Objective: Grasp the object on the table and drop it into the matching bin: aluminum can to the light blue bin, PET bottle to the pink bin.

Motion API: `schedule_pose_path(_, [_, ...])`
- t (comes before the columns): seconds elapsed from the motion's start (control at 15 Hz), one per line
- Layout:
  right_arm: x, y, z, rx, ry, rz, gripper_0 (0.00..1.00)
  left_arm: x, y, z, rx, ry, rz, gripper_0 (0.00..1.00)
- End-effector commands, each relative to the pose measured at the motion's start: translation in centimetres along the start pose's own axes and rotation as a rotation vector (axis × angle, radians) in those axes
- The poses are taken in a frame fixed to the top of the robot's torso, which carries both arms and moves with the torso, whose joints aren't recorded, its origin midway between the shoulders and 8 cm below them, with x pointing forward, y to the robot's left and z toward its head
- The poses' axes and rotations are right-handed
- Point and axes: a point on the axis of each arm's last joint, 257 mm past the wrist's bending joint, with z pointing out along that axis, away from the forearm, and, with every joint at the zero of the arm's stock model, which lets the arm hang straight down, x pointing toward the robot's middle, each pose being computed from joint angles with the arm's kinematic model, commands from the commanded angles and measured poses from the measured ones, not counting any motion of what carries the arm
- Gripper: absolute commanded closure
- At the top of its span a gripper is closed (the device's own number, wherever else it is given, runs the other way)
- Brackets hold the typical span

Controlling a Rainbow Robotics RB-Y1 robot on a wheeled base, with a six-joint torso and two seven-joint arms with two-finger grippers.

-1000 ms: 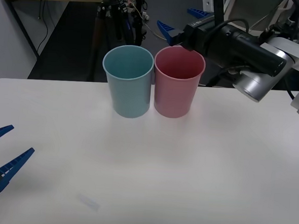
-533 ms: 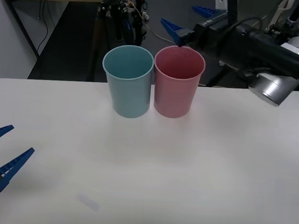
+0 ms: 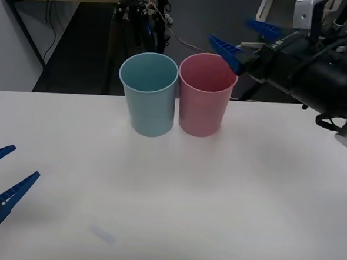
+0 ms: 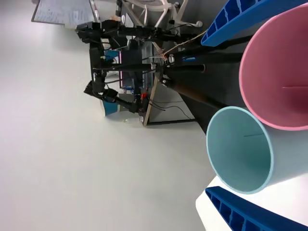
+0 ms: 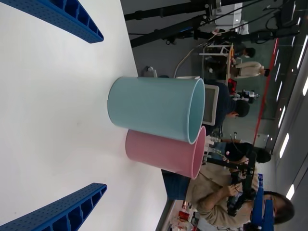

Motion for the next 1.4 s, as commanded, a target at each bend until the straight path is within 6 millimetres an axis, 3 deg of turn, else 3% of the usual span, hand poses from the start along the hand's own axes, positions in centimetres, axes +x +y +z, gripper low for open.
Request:
schedule_pose_path(0.07, [0.7, -0.5, -3.4, 0.037, -0.001, 0.031, 0.0, 0.0, 0.0, 0.0, 0.0, 0.0, 0.0, 0.0])
schedule_pose_path(0.4, [2.4, -0.6, -8.4, 0.087, -0.008, 0.094, 0.0, 0.0, 0.0, 0.0, 0.0, 0.0, 0.0, 0.0])
schedule_pose_path(0.73, [4.8, 0.9, -12.3, 0.07, -0.036, 0.159, 0.0, 0.0, 0.0, 0.0, 0.0, 0.0, 0.0, 0.0])
schedule_pose_path(0.93, [6.6, 1.2, -14.8, 0.09, -0.032, 0.126, 0.0, 0.0, 0.0, 0.0, 0.0, 0.0, 0.0, 0.0])
schedule_pose_path(1.4, [12.2, 2.5, -19.4, 0.165, 0.012, 0.232, 0.0, 0.0, 0.0, 0.0, 0.0, 0.0, 0.0, 0.0])
